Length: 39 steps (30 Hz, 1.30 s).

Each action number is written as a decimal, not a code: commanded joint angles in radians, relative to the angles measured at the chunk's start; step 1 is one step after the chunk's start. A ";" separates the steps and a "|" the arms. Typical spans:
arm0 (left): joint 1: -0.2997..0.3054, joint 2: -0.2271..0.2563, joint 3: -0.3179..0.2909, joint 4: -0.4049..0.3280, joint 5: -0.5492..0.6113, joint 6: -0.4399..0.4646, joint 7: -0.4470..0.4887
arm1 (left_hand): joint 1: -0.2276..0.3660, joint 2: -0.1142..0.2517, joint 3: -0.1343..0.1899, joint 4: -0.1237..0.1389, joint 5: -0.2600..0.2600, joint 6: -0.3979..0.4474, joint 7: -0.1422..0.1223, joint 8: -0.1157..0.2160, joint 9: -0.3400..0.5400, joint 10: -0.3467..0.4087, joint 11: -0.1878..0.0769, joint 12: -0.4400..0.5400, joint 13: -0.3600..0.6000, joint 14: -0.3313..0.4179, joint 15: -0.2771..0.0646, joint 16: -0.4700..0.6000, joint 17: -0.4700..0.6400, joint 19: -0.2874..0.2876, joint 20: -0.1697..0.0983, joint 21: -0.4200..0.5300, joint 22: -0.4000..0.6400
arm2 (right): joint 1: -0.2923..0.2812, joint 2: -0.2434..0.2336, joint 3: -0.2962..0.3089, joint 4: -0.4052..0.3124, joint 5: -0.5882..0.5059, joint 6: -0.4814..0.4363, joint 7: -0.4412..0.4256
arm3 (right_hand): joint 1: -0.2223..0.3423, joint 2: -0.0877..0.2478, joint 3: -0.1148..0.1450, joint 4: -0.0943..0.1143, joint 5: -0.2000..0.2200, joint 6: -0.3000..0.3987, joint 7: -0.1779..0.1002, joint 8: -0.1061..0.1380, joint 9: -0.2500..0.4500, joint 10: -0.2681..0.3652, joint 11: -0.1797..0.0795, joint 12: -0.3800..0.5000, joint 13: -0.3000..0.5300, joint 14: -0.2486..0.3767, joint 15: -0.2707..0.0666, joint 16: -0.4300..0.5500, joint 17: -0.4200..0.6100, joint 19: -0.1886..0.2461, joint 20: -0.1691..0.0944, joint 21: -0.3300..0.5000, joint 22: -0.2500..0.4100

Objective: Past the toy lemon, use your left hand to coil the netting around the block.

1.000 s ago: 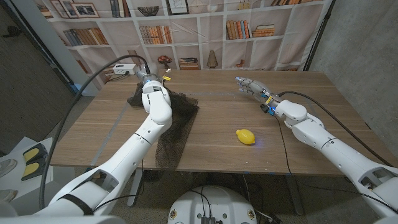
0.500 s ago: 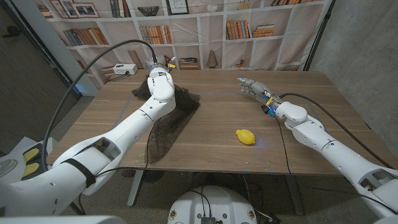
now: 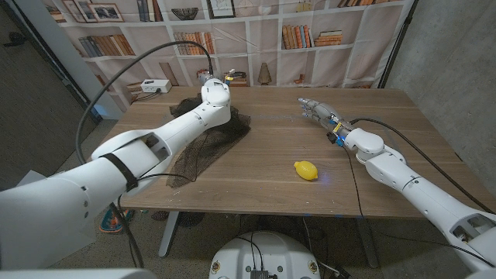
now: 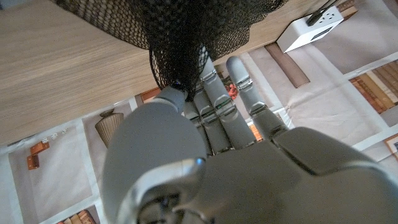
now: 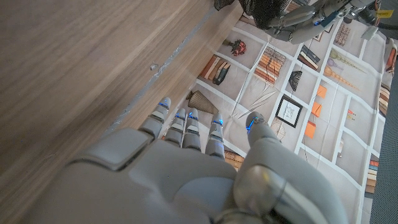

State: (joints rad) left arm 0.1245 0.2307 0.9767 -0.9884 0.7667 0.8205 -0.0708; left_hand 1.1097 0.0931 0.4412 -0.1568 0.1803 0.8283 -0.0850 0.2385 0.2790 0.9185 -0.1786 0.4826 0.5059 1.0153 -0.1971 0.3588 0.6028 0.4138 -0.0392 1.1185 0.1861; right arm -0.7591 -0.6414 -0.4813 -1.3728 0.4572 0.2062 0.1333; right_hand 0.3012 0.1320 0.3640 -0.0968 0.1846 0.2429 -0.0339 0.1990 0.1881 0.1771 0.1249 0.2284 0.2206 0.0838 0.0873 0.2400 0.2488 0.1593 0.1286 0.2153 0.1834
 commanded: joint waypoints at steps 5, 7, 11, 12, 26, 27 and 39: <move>-0.170 -0.202 0.338 0.618 -0.160 -0.187 0.044 | -0.187 -0.137 -0.139 0.053 0.030 -0.563 -0.085 -0.073 -0.081 -0.519 0.066 -0.306 -0.131 -0.606 0.079 -0.185 -0.246 -0.279 0.131 -0.159 -0.012 | -0.029 -0.021 0.013 -0.045 -0.001 -0.020 -0.032 | -0.007 -0.002 -0.004 0.003 -0.002 -0.002 0.003 -0.004 0.005 0.002 0.005 -0.005 0.004 0.003 0.003 0.002 0.001 0.002 0.008 0.000 0.002; -0.172 -0.202 0.391 0.626 -0.158 -0.205 0.019 | -0.232 -0.165 -0.186 0.067 0.050 -0.662 -0.060 -0.066 -0.087 -0.658 0.084 -0.306 -0.153 -0.735 0.138 -0.185 -0.284 -0.336 0.162 -0.211 -0.013 | -0.028 -0.019 0.014 -0.043 0.000 -0.016 -0.031 | -0.009 -0.003 -0.005 0.003 -0.003 -0.002 0.003 -0.004 0.005 0.001 0.005 -0.005 0.004 0.006 0.001 0.003 0.001 0.004 0.010 0.001 0.002; -0.170 -0.203 0.459 0.629 -0.165 -0.199 0.012 | -0.274 -0.184 -0.238 0.088 0.086 -0.781 -0.018 -0.063 -0.090 -0.822 0.145 -0.303 -0.182 -0.896 0.227 -0.185 -0.329 -0.430 0.222 -0.293 -0.012 | -0.027 -0.018 0.013 -0.041 0.000 -0.017 -0.031 | -0.010 -0.004 -0.006 0.003 -0.003 -0.004 0.002 -0.004 0.005 0.001 0.005 -0.005 0.005 0.009 0.002 0.004 0.001 0.005 0.011 0.001 0.002; -0.169 -0.204 0.468 0.629 -0.168 -0.187 0.012 | -0.280 -0.186 -0.247 0.092 0.094 -0.813 -0.011 -0.067 -0.090 -0.842 0.154 -0.300 -0.187 -0.921 0.235 -0.183 -0.337 -0.449 0.232 -0.309 -0.012 | -0.027 -0.017 0.013 -0.040 0.000 -0.016 -0.030 | -0.010 -0.004 -0.006 0.003 -0.003 -0.004 0.001 -0.004 0.005 0.001 0.005 -0.005 0.005 0.009 0.002 0.004 0.001 0.005 0.011 0.001 0.002; -0.003 0.133 0.337 -0.121 -0.064 0.296 0.320 | -0.377 -0.140 -0.291 0.160 0.120 -0.866 -0.026 -0.053 -0.091 -0.891 0.142 -0.280 -0.215 -0.943 0.211 -0.154 -0.365 -0.454 0.221 -0.361 -0.011 | -0.033 -0.021 0.013 -0.060 -0.007 -0.009 -0.036 | -0.014 -0.005 -0.009 0.004 -0.003 -0.004 0.002 -0.004 0.006 0.003 0.006 -0.005 0.005 0.013 0.001 0.005 0.001 0.009 0.014 0.002 0.002; 0.006 0.149 0.329 -0.158 -0.055 0.312 0.329 | -0.379 -0.139 -0.292 0.161 0.120 -0.864 -0.027 -0.052 -0.091 -0.888 0.140 -0.278 -0.216 -0.941 0.211 -0.153 -0.366 -0.451 0.219 -0.361 -0.011 | -0.035 -0.022 0.014 -0.065 -0.009 -0.009 -0.037 | -0.014 -0.005 -0.009 0.004 -0.003 -0.004 0.002 -0.004 0.006 0.004 0.006 -0.004 0.005 0.013 0.001 0.005 0.001 0.009 0.014 0.002 0.002; 0.190 0.240 0.142 -0.465 0.020 0.377 0.596 | -0.468 -0.058 -0.296 0.221 0.087 -0.769 -0.041 -0.026 -0.091 -0.810 0.140 -0.245 -0.235 -0.862 0.209 -0.126 -0.377 -0.413 0.228 -0.377 -0.008 | -0.077 -0.045 0.025 -0.122 -0.009 -0.004 -0.051 | -0.017 -0.005 -0.011 0.005 -0.004 -0.001 0.003 -0.002 0.006 0.004 0.005 -0.005 0.005 0.013 0.002 0.005 0.001 0.009 0.015 0.002 0.002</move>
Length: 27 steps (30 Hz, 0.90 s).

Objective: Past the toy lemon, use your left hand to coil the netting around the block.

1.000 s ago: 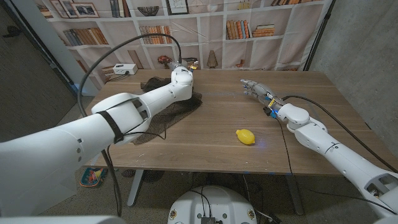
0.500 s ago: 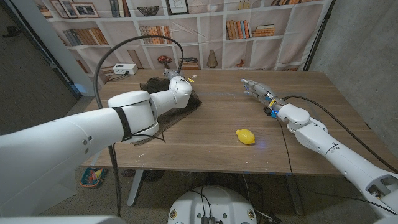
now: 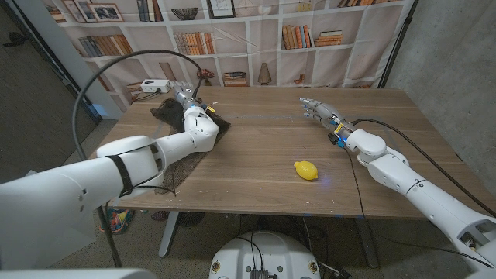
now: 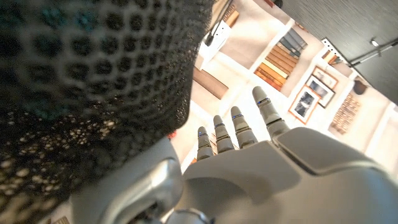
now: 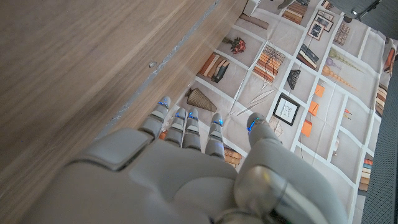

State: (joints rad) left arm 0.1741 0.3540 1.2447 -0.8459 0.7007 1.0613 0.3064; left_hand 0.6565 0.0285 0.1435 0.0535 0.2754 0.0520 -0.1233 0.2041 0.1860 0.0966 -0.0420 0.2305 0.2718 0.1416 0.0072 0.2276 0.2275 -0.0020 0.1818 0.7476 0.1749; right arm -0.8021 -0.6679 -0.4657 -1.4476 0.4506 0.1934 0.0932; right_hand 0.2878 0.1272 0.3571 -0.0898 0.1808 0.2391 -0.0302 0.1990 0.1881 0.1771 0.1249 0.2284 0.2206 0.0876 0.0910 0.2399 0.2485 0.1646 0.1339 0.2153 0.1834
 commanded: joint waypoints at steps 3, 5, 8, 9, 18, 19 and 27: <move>0.164 0.119 -0.140 -0.624 0.119 0.149 0.267 | -0.034 0.005 -0.006 0.017 -0.028 -0.016 0.002 -0.005 0.002 -0.009 0.021 -0.003 -0.006 -0.001 0.023 -0.004 -0.007 -0.005 0.016 -0.018 0.003 | -0.044 -0.022 0.014 -0.058 0.001 0.011 -0.014 | -0.005 -0.001 -0.005 -0.002 0.000 0.006 0.001 -0.001 0.006 0.004 0.008 -0.005 0.005 0.009 -0.002 0.004 0.001 0.004 0.010 0.002 0.002; 0.177 0.142 -0.142 -0.669 0.133 0.147 0.258 | -0.045 -0.002 -0.012 0.017 -0.043 -0.044 0.009 -0.017 0.001 -0.035 0.038 -0.013 -0.011 -0.011 0.034 -0.011 -0.012 -0.005 0.025 -0.028 0.003 | -0.052 -0.025 0.016 -0.065 0.002 0.013 -0.016 | -0.005 -0.002 -0.005 -0.003 0.000 0.007 0.002 -0.001 0.006 0.004 0.007 -0.005 0.005 0.009 -0.001 0.004 0.001 0.004 0.011 0.002 0.002; 0.189 0.189 -0.126 -0.758 0.166 0.157 0.204 | -0.049 -0.004 -0.015 0.016 -0.047 -0.053 0.017 -0.019 0.001 -0.041 0.038 -0.014 -0.013 -0.013 0.030 -0.013 -0.014 0.000 0.022 -0.029 0.003 | -0.064 -0.030 0.022 -0.074 0.005 0.017 -0.019 | -0.005 -0.002 -0.005 -0.003 0.000 0.008 0.002 0.000 0.006 0.003 0.006 -0.005 0.005 0.009 -0.001 0.004 0.001 0.004 0.011 0.002 0.002; 0.191 0.209 -0.116 -0.797 0.178 0.167 0.169 | -0.056 -0.008 -0.018 0.017 -0.053 -0.040 0.014 -0.013 0.002 -0.029 0.031 -0.009 -0.015 -0.002 0.020 -0.010 -0.015 0.019 0.014 -0.026 0.004 | -0.069 -0.032 0.024 -0.076 0.005 0.022 -0.021 | -0.005 -0.002 -0.006 -0.003 0.000 0.008 0.002 0.000 0.006 0.004 0.006 -0.005 0.005 0.009 -0.002 0.004 0.001 0.004 0.011 0.002 0.002; 0.231 0.289 -0.048 -1.047 0.323 0.335 -0.108 | -0.133 -0.027 -0.055 0.041 -0.077 0.038 -0.003 0.008 0.006 0.055 0.011 0.022 -0.021 0.062 -0.007 0.011 -0.017 0.018 0.029 -0.054 0.009 | -0.098 -0.047 0.046 -0.079 0.018 0.061 -0.013 | -0.007 -0.001 -0.006 -0.002 0.000 0.007 -0.001 -0.001 0.006 0.005 0.004 -0.005 0.005 0.010 -0.003 0.004 0.001 0.004 0.010 0.002 0.002; 0.265 0.277 -0.077 -1.053 0.386 0.335 -0.156 | -0.140 -0.028 -0.057 0.044 -0.078 0.027 -0.002 0.003 0.006 0.051 0.015 0.021 -0.021 0.062 -0.004 0.011 -0.017 0.020 0.030 -0.055 0.009 | -0.099 -0.048 0.047 -0.075 0.021 0.068 -0.006 | -0.008 0.000 -0.006 -0.002 0.000 0.007 0.000 -0.001 0.006 0.005 0.004 -0.005 0.005 0.010 -0.003 0.004 0.001 0.004 0.010 0.002 0.002; 0.521 0.105 -0.341 -1.101 0.779 0.335 -0.512 | -0.211 -0.029 -0.085 0.067 -0.084 -0.069 0.048 -0.025 0.008 -0.021 0.098 -0.003 -0.019 0.039 0.089 -0.003 -0.017 0.056 0.032 -0.066 0.013 | -0.097 -0.061 0.056 -0.061 0.033 0.098 0.037 | -0.010 0.000 -0.008 -0.001 0.000 0.006 -0.001 -0.001 0.006 0.008 0.005 -0.003 0.005 0.012 -0.002 0.005 0.001 0.005 0.009 0.002 0.002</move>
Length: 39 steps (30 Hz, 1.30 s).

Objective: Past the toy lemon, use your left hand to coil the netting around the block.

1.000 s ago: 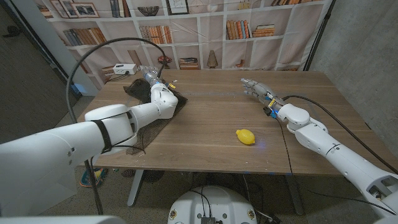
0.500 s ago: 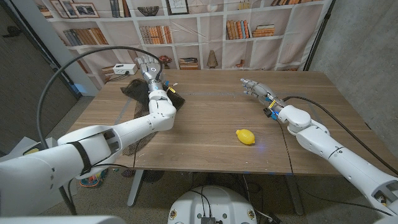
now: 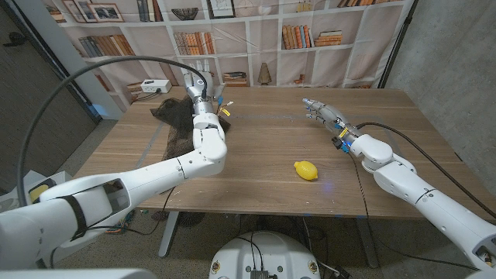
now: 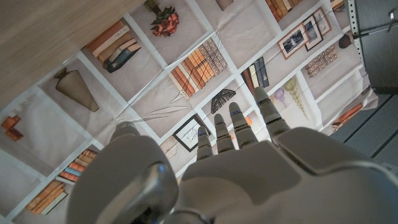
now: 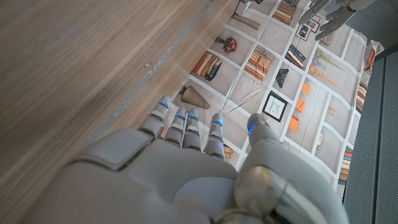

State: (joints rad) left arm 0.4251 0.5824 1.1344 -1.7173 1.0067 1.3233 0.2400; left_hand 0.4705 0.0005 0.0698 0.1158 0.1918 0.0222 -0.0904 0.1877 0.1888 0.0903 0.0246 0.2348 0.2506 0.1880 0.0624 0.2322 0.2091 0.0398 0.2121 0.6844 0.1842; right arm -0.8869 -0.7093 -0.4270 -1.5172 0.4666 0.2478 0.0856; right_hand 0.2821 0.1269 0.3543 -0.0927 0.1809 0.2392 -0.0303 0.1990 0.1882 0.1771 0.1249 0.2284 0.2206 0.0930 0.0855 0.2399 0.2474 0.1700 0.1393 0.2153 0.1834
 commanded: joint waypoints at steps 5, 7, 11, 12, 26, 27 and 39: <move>0.412 -0.306 -0.398 -0.217 0.824 0.014 -0.715 | -0.036 0.000 -0.016 0.007 0.000 -0.054 0.027 -0.007 0.005 -0.026 0.047 -0.010 0.003 -0.017 0.048 -0.013 0.001 0.012 0.003 -0.010 0.004 | -0.005 -0.029 0.020 0.019 0.027 0.056 0.077 | -0.006 0.000 -0.006 0.003 0.000 0.005 -0.001 -0.001 0.006 0.009 0.005 -0.003 0.005 0.008 0.002 0.005 0.003 0.001 0.003 0.002 0.002; 0.464 -0.382 -0.476 -0.218 0.913 -0.066 -0.769 | -0.040 0.002 -0.018 0.007 0.000 -0.061 0.033 -0.006 0.005 -0.030 0.051 -0.010 0.004 -0.033 0.058 -0.019 0.000 0.005 0.004 -0.016 0.003 | -0.003 -0.030 0.019 0.023 0.028 0.060 0.085 | -0.007 0.000 -0.006 0.003 -0.001 0.006 -0.001 -0.001 0.006 0.009 0.006 -0.003 0.005 0.008 0.002 0.005 0.003 0.002 0.002 0.002 0.002; 0.560 -0.516 -0.628 -0.304 1.014 -0.242 -0.950 | -0.056 -0.001 -0.027 0.007 0.002 -0.121 0.043 -0.012 0.006 -0.075 0.063 -0.022 0.005 -0.080 0.077 -0.035 -0.002 -0.021 0.004 -0.040 0.003 | 0.007 -0.032 0.013 0.041 0.035 0.064 0.119 | -0.009 0.000 -0.007 0.004 -0.001 0.005 -0.002 -0.001 0.006 0.008 0.004 -0.004 0.005 0.009 0.001 0.006 0.003 0.002 0.002 0.002 0.002; 0.575 -0.538 -0.653 -0.326 1.008 -0.269 -0.967 | -0.059 -0.003 -0.029 0.007 0.003 -0.129 0.046 -0.012 0.006 -0.082 0.067 -0.023 0.006 -0.089 0.084 -0.038 -0.002 -0.026 0.004 -0.045 0.003 | 0.008 -0.032 0.011 0.045 0.036 0.064 0.123 | -0.009 0.001 -0.008 0.004 -0.001 0.005 -0.002 -0.002 0.006 0.007 0.003 -0.005 0.005 0.009 0.001 0.006 0.003 0.002 0.002 0.002 0.002; 0.589 -0.722 -0.889 -0.410 1.171 -0.599 -1.293 | -0.072 -0.031 -0.055 -0.003 0.016 -0.164 0.055 0.001 0.007 -0.127 0.081 -0.025 0.009 -0.176 0.119 -0.052 -0.006 -0.097 0.004 -0.099 0.001 | 0.023 -0.037 -0.001 0.082 0.043 0.083 0.183 | -0.018 0.002 -0.011 0.010 -0.002 0.005 -0.003 -0.001 0.006 0.005 0.002 -0.006 0.005 0.009 0.000 0.007 0.005 0.003 -0.001 0.002 0.002; 0.585 -0.710 -0.897 -0.415 1.161 -0.625 -1.312 | -0.070 -0.033 -0.057 -0.006 0.019 -0.175 0.055 0.000 0.008 -0.143 0.080 -0.028 0.010 -0.194 0.123 -0.053 -0.006 -0.114 0.004 -0.110 0.001 | 0.025 -0.036 -0.002 0.086 0.042 0.087 0.187 | -0.019 0.002 -0.011 0.010 -0.002 0.005 -0.004 -0.001 0.006 0.006 0.002 -0.006 0.005 0.010 -0.001 0.007 0.005 0.003 -0.001 0.002 0.002; 0.516 -0.566 -0.928 -0.380 1.064 -0.749 -1.490 | -0.069 -0.032 -0.069 -0.013 0.032 -0.218 0.044 0.007 0.009 -0.165 0.076 -0.013 0.013 -0.191 0.106 -0.025 -0.009 -0.124 0.002 -0.138 0.007 | 0.020 -0.034 0.002 0.102 0.051 0.099 0.192 | -0.026 0.002 -0.015 0.014 -0.003 0.004 -0.004 -0.002 0.006 0.005 0.002 -0.007 0.005 0.010 -0.001 0.007 0.006 0.002 -0.001 0.001 0.002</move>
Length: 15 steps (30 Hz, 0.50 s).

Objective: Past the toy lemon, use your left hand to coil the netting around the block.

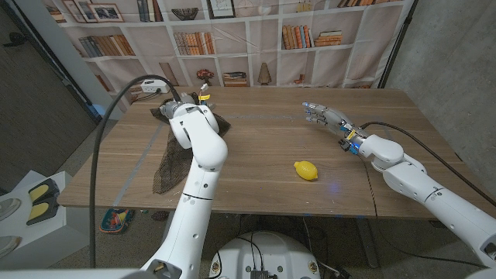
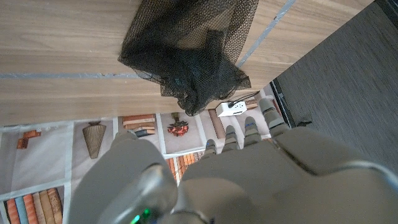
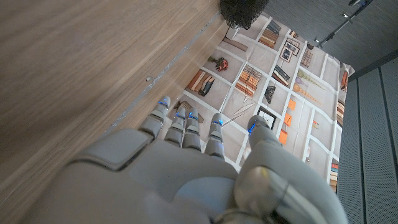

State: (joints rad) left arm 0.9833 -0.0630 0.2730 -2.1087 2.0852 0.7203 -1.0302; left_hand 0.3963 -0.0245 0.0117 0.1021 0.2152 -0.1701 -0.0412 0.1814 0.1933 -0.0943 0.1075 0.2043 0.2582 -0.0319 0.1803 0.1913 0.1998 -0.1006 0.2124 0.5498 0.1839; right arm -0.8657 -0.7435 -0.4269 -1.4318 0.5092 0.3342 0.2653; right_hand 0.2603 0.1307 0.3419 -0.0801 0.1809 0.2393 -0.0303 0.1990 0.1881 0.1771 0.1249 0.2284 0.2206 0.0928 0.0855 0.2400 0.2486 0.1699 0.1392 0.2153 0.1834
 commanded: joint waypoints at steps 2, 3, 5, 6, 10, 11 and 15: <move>-0.048 0.096 -0.061 0.020 -0.006 -0.139 -0.242 | 0.005 -0.008 -0.015 0.000 0.011 0.000 0.002 0.025 0.005 0.037 -0.017 0.028 0.006 0.057 -0.026 0.027 0.000 0.039 0.002 0.000 0.009 | -0.004 -0.001 0.005 0.018 0.008 0.017 0.011 | -0.005 -0.002 -0.003 0.002 -0.003 0.004 -0.005 -0.002 0.006 0.006 0.003 -0.006 0.005 0.010 -0.002 0.007 0.005 0.003 -0.001 0.001 0.002; -0.049 0.105 -0.060 0.021 -0.004 -0.140 -0.256 | 0.006 -0.009 -0.016 -0.001 0.011 0.002 0.003 0.025 0.005 0.043 -0.016 0.031 0.006 0.067 -0.032 0.030 0.000 0.044 0.002 0.000 0.009 | -0.006 -0.002 0.006 0.017 0.009 0.017 0.008 | -0.006 -0.002 -0.003 0.003 -0.003 0.004 -0.005 -0.002 0.006 0.006 0.003 -0.006 0.005 0.010 -0.002 0.007 0.005 0.002 -0.001 0.001 0.002; -0.054 0.123 -0.060 0.022 0.005 -0.148 -0.299 | 0.009 -0.010 -0.018 -0.004 0.013 0.008 0.007 0.028 0.005 0.059 -0.020 0.038 0.006 0.084 -0.042 0.035 -0.001 0.053 0.002 0.001 0.010 | -0.008 -0.003 0.008 0.016 0.010 0.018 0.008 | -0.006 -0.002 -0.004 0.003 -0.003 0.004 -0.004 -0.002 0.006 0.006 0.003 -0.006 0.005 0.011 -0.001 0.007 0.005 0.003 -0.002 0.001 0.002; -0.058 0.130 -0.061 0.022 0.009 -0.154 -0.324 | 0.010 -0.011 -0.018 -0.005 0.013 0.009 0.007 0.028 0.005 0.063 -0.021 0.040 0.006 0.085 -0.042 0.035 -0.001 0.054 0.002 0.001 0.010 | -0.009 -0.003 0.008 0.017 0.009 0.020 0.008 | -0.007 -0.002 -0.004 0.003 -0.003 0.004 -0.004 -0.002 0.006 0.006 0.002 -0.006 0.005 0.011 -0.002 0.007 0.005 0.003 -0.002 0.001 0.002; -0.051 -0.003 -0.153 0.011 0.087 -0.321 -0.348 | 0.012 -0.014 -0.020 -0.007 0.015 0.008 0.008 0.028 0.005 0.065 -0.021 0.041 0.006 0.086 -0.044 0.035 -0.002 0.057 0.002 0.000 0.010 | -0.009 0.000 0.007 0.022 0.010 0.025 0.010 | -0.008 -0.002 -0.005 0.003 -0.003 0.004 -0.005 -0.002 0.006 0.005 0.000 -0.007 0.005 0.011 -0.003 0.007 0.005 0.003 -0.003 0.001 0.002; -0.052 -0.052 -0.181 0.009 0.121 -0.374 -0.348 | 0.013 -0.015 -0.021 -0.008 0.015 0.009 0.008 0.028 0.005 0.065 -0.021 0.041 0.006 0.085 -0.044 0.034 -0.002 0.058 0.003 -0.001 0.010 | -0.009 0.002 0.006 0.025 0.010 0.028 0.012 | -0.008 -0.001 -0.005 0.004 -0.003 0.004 -0.005 -0.002 0.006 0.005 0.000 -0.007 0.005 0.011 -0.002 0.007 0.005 0.003 -0.003 0.001 0.002; -0.053 -0.136 -0.230 0.003 0.190 -0.446 -0.348 | 0.017 -0.021 -0.024 -0.011 0.017 0.022 0.013 0.034 0.006 0.067 -0.020 0.042 0.006 0.084 -0.044 0.033 -0.002 0.058 0.003 -0.003 0.009 | -0.009 0.005 0.005 0.028 0.012 0.034 0.016 | -0.009 -0.001 -0.005 0.004 -0.003 0.003 -0.004 -0.002 0.006 0.006 0.001 -0.007 0.005 0.010 -0.003 0.007 0.005 0.003 -0.003 0.001 0.002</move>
State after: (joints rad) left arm 0.9397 -0.0087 0.1748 -2.0973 2.1215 0.5379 -1.2952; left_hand 0.4084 -0.0365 -0.0076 0.0910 0.2232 -0.1589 -0.0302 0.2074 0.1969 -0.0347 0.0876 0.2420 0.2627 0.0469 0.1339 0.2237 0.1952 -0.0464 0.2124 0.5498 0.1889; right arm -0.8706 -0.7443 -0.4233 -1.4150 0.5163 0.3537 0.2747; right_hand 0.2573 0.1285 0.3378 -0.0760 0.1773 0.2393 -0.0303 0.1990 0.1881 0.1771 0.1249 0.2228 0.2206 0.0964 0.0819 0.2400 0.2484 0.1699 0.1392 0.2153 0.1834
